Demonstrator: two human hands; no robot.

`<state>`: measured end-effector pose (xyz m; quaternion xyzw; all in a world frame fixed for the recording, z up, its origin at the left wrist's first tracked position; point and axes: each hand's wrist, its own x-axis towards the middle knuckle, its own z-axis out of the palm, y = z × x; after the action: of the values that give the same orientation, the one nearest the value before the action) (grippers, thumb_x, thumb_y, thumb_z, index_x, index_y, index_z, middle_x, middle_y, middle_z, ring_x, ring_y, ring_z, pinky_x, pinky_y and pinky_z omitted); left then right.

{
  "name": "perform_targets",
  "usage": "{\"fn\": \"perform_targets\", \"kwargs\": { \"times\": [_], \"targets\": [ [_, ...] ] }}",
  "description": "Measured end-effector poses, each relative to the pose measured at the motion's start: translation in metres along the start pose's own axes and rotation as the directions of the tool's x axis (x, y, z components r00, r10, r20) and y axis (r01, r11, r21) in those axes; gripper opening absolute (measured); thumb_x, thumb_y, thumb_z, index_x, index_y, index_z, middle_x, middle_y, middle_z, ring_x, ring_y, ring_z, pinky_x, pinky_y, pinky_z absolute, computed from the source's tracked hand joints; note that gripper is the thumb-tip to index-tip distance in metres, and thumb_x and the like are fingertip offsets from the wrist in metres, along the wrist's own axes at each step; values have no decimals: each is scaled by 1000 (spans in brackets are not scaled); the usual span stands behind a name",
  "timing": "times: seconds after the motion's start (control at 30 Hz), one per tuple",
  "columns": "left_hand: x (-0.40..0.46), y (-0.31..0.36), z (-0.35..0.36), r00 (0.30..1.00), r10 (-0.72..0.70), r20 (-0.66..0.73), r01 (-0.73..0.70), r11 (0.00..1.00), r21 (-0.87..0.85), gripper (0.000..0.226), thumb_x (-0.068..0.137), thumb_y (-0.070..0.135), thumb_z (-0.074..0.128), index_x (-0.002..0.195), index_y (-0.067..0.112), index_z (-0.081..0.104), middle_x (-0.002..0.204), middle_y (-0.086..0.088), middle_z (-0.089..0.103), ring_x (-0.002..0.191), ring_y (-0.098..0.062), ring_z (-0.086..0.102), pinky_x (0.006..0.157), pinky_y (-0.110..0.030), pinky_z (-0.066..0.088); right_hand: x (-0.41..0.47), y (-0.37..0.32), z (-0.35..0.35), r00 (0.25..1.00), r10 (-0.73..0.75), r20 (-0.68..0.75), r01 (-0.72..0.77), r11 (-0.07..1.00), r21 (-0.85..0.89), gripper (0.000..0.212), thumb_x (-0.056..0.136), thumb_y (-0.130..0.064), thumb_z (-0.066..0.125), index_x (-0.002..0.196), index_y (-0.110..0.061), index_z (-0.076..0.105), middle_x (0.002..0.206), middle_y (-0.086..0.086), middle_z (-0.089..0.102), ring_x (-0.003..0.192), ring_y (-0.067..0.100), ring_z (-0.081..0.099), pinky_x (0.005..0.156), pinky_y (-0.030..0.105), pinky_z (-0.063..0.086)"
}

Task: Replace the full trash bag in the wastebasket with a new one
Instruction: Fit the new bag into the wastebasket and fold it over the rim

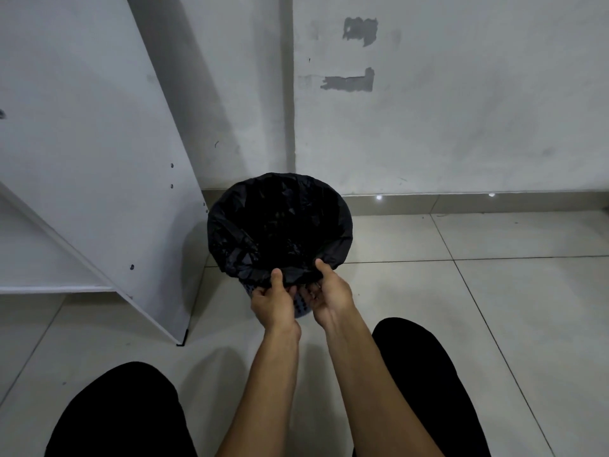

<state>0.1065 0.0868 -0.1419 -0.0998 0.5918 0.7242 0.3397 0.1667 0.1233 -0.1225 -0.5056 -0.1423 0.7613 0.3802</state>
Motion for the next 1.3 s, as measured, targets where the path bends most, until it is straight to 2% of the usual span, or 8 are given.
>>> {"fn": "perform_targets", "kwargs": {
  "times": [0.3,0.43,0.53,0.67,0.77,0.9,1.1,1.3],
  "targets": [
    [7,1,-6,998,66,12,-65,995,-76,38,96,20,61,125,-2,51,117,-14,65,111,-29,65,71,-25,58,-1,-21,-4,996,-86,-35,83,993,-79,11,93,-10,68,94,-1,64,90,13,72,73,19,70,54,27,57],
    [-3,-1,-3,998,-10,62,15,997,-80,48,88,35,71,123,9,52,114,-6,67,102,-24,69,72,-32,60,-5,-19,-6,992,61,113,-71,994,85,19,96,-15,63,108,0,65,86,11,76,84,22,69,60,29,56],
    [-9,-3,0,990,-55,129,69,991,-114,38,86,24,75,118,16,55,116,-4,67,97,-21,71,67,-31,60,-7,-14,-11,955,181,236,-226,956,185,22,99,-21,59,106,-1,64,74,11,76,92,26,65,73,34,52],
    [-7,-3,0,995,-21,101,38,985,-169,44,92,12,66,132,11,46,127,-6,60,106,-19,65,68,-27,57,-4,-18,-14,966,205,160,-218,974,66,13,96,-17,60,99,-4,64,82,10,71,81,22,62,71,32,50],
    [-5,-4,-4,995,34,90,-20,988,-153,48,94,11,63,138,12,41,132,-7,56,114,-21,61,79,-30,55,-1,-28,-12,995,89,53,-85,994,-74,10,96,-16,60,91,-7,62,83,8,67,75,20,62,75,34,52],
    [-2,-5,-7,992,52,113,-32,985,-168,53,95,5,60,142,16,37,135,-7,52,117,-20,58,78,-27,53,12,-24,-9,993,-122,5,121,980,-159,16,97,-16,64,108,-4,62,105,14,72,92,27,70,73,37,60],
    [-3,-16,-5,995,47,92,-42,997,-62,62,92,-3,55,144,24,34,86,-3,54,64,-11,52,56,-23,48,30,-2,-18,951,-287,-120,256,941,-223,10,99,-12,60,93,-5,63,93,17,68,79,30,67,65,37,62],
    [-13,-4,7,994,-32,101,53,975,-214,55,97,12,57,144,25,31,118,-14,60,79,-22,73,68,-29,61,37,-1,-17,917,-368,-155,272,860,-432,10,96,-14,61,86,-14,62,89,13,71,67,25,66,77,51,61]
  ]
}}
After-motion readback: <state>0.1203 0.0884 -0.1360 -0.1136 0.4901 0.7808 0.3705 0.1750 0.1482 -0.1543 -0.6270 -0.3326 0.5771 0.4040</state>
